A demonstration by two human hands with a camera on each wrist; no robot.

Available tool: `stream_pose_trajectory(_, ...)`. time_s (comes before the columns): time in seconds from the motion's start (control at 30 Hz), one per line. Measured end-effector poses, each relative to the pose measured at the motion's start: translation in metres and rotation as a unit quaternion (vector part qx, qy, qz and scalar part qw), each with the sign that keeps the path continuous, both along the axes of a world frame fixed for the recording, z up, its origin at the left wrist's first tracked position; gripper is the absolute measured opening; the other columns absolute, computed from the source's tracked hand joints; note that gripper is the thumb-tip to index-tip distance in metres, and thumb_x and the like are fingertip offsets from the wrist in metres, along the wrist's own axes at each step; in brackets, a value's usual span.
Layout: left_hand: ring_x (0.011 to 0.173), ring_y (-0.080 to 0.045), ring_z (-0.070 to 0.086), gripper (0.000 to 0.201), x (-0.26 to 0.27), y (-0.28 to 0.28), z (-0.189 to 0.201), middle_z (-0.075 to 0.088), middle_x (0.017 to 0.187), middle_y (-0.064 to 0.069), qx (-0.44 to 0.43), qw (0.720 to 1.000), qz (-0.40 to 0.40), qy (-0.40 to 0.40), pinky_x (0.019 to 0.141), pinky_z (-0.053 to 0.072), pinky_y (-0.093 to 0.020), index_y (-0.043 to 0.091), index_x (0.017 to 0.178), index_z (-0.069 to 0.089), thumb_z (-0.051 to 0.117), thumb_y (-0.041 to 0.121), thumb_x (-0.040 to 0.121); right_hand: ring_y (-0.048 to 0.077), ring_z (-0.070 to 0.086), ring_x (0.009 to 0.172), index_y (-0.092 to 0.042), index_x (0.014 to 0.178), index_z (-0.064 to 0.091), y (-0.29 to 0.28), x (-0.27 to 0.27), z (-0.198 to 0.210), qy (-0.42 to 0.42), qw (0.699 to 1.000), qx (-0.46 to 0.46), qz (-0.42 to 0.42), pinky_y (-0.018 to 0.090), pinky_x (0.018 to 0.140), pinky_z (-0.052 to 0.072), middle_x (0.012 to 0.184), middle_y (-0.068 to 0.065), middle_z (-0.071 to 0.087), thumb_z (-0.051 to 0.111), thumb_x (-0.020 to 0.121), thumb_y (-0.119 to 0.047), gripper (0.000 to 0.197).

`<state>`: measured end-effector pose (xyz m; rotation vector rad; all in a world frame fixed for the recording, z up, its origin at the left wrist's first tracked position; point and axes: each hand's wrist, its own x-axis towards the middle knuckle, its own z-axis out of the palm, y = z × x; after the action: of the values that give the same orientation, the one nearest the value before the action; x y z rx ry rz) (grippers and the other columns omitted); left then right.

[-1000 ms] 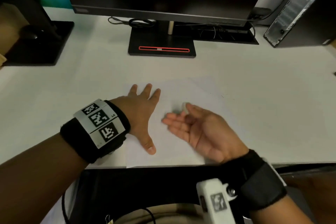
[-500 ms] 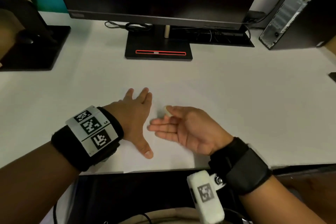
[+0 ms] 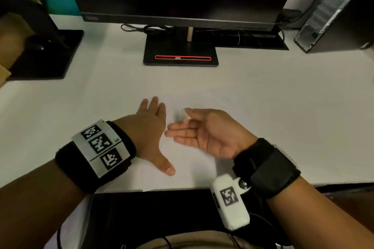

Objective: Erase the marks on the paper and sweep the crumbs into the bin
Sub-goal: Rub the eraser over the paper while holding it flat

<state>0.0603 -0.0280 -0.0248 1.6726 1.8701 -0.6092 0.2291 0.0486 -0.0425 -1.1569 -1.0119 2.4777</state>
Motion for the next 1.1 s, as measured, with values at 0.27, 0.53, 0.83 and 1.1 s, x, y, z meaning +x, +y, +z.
stream_pose_trajectory(0.27,0.147,-0.031,-0.028,0.164,-0.007,-0.002,0.002,-0.040,0.156,-0.011,-0.001,1.000,-0.006,-0.012,0.123,0.014,-0.049,0.006,0.149,-0.030,0.067,0.091,0.049,0.032,0.072,0.095,-0.008,0.084,0.053,0.088,0.053,0.002,0.016,0.909,0.078,-0.410,0.039,0.094,0.057,0.102,0.020,0.067,0.046,0.106,-0.020,0.026)
stream_pose_trajectory(0.53,0.154,-0.021,0.001,0.119,-0.017,0.002,0.010,-0.003,0.168,-0.001,0.073,0.997,0.017,-0.018,0.122,0.016,-0.039,0.015,0.159,0.008,0.072,0.069,0.074,0.038,0.071,0.108,0.002,0.103,0.058,0.023,0.023,-0.004,-0.014,0.999,0.030,-0.029,0.044,0.094,0.058,0.121,0.031,0.068,0.046,0.106,-0.026,0.030)
stream_pose_trajectory(0.83,0.151,-0.031,0.014,0.121,-0.008,0.003,0.015,-0.001,0.167,-0.012,0.054,0.998,0.013,0.023,0.119,0.025,-0.042,0.016,0.160,0.000,0.071,0.068,0.077,0.034,0.074,0.102,-0.011,0.080,0.051,0.082,0.074,0.010,0.075,0.905,0.049,-0.416,0.039,0.082,0.062,0.124,0.023,0.069,0.047,0.105,-0.025,0.029)
stream_pose_trajectory(1.1,0.152,-0.032,-0.011,0.141,-0.013,0.001,0.010,-0.024,0.164,-0.009,0.000,1.000,0.010,0.025,0.122,0.018,-0.050,0.019,0.156,-0.021,0.073,0.075,0.067,0.040,0.067,0.116,0.000,0.085,0.060,0.064,0.057,0.000,-0.007,0.993,-0.011,-0.116,0.047,0.100,0.054,0.129,0.029,0.065,0.042,0.107,-0.029,0.040)
